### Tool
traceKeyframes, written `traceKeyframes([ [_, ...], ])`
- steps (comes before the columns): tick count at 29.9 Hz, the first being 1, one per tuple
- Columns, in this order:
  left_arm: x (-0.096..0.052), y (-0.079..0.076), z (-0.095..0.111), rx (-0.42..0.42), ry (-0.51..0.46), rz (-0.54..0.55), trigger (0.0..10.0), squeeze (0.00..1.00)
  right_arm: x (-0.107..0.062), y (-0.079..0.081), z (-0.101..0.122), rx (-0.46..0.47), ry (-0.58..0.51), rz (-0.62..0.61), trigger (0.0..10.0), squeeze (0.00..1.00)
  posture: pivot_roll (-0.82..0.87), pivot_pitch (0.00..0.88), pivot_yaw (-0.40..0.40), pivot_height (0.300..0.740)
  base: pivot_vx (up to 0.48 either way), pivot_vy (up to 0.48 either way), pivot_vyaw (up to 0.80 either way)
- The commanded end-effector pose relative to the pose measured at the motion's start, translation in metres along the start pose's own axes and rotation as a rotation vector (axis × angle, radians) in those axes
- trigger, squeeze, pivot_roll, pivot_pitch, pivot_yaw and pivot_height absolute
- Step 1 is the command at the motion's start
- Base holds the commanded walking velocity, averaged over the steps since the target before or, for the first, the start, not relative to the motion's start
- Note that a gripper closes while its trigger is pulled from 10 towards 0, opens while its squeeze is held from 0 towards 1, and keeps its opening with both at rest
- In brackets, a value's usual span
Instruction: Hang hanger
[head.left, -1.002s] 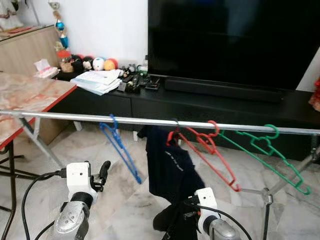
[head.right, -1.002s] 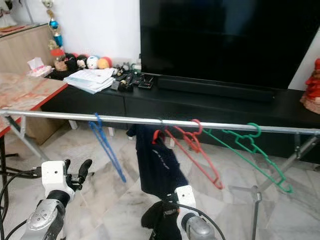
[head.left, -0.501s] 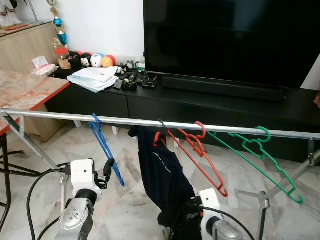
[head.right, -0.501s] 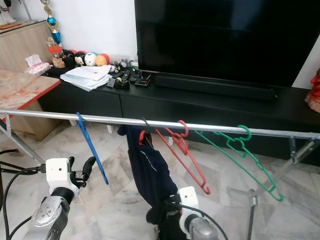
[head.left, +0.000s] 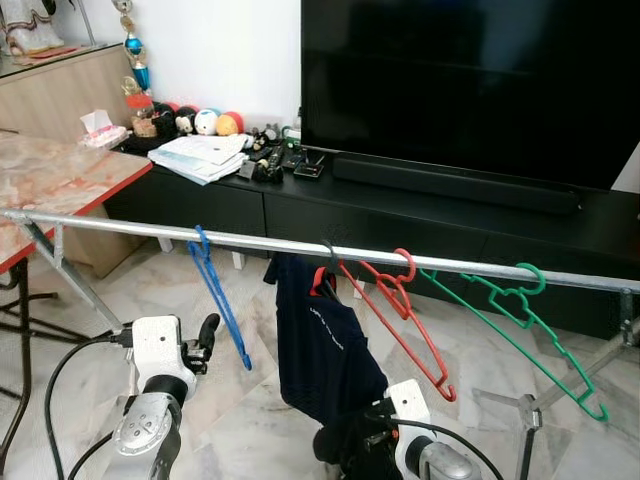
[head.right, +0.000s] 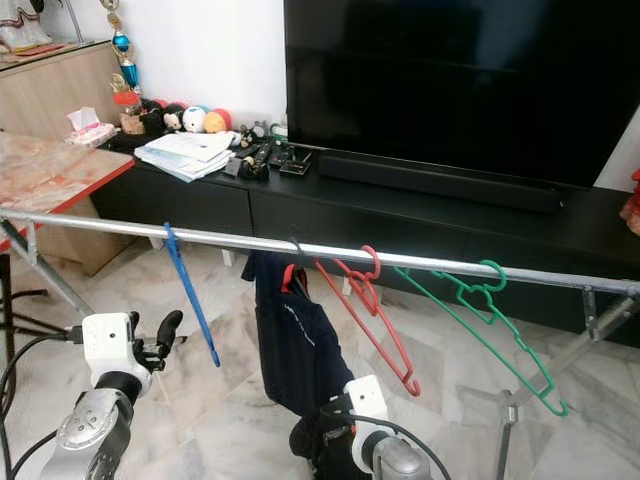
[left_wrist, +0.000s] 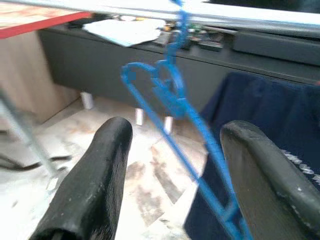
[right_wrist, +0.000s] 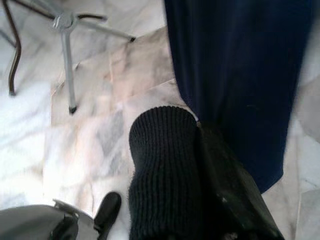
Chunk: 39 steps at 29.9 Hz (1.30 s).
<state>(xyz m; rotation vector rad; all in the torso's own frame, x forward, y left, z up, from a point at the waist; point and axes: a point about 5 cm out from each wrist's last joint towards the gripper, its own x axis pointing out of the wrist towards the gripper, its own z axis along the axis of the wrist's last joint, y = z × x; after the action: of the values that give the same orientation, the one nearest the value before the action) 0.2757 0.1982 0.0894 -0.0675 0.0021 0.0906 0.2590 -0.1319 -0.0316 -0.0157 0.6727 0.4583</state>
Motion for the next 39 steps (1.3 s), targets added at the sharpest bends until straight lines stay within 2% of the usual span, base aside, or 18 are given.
traceKeyframes([
  [1, 0.000, 0.003, -0.002, 0.000, 0.018, 0.012, 10.0, 0.00, 0.002, 0.003, 0.008, 0.001, -0.034, 0.014, 10.0, 0.00, 0.10, 0.006, -0.001, 0.740, 0.296, 0.000, 0.00],
  [19, -0.001, -0.003, -0.002, 0.019, 0.016, -0.022, 10.0, 0.00, 0.002, 0.003, 0.005, -0.018, -0.014, 0.014, 10.0, 0.00, 0.10, 0.010, -0.002, 0.740, 0.318, 0.000, 0.00],
  [29, -0.007, -0.010, -0.005, 0.043, 0.036, -0.044, 10.0, 0.00, 0.002, 0.004, 0.002, -0.018, -0.003, 0.016, 10.0, 0.00, 0.10, 0.013, 0.000, 0.740, 0.000, 0.000, 0.00],
  [33, -0.001, -0.016, -0.003, 0.030, 0.087, -0.057, 10.0, 0.00, 0.002, 0.005, 0.002, -0.023, -0.001, 0.019, 10.0, 0.00, 0.10, 0.014, -0.002, 0.740, 0.000, 0.000, 0.00],
  [39, -0.001, -0.016, -0.003, 0.030, 0.087, -0.057, 10.0, 0.00, 0.002, 0.005, 0.002, -0.023, -0.001, 0.019, 10.0, 0.00, 0.10, 0.014, -0.002, 0.740, 0.000, 0.000, 0.00],
])
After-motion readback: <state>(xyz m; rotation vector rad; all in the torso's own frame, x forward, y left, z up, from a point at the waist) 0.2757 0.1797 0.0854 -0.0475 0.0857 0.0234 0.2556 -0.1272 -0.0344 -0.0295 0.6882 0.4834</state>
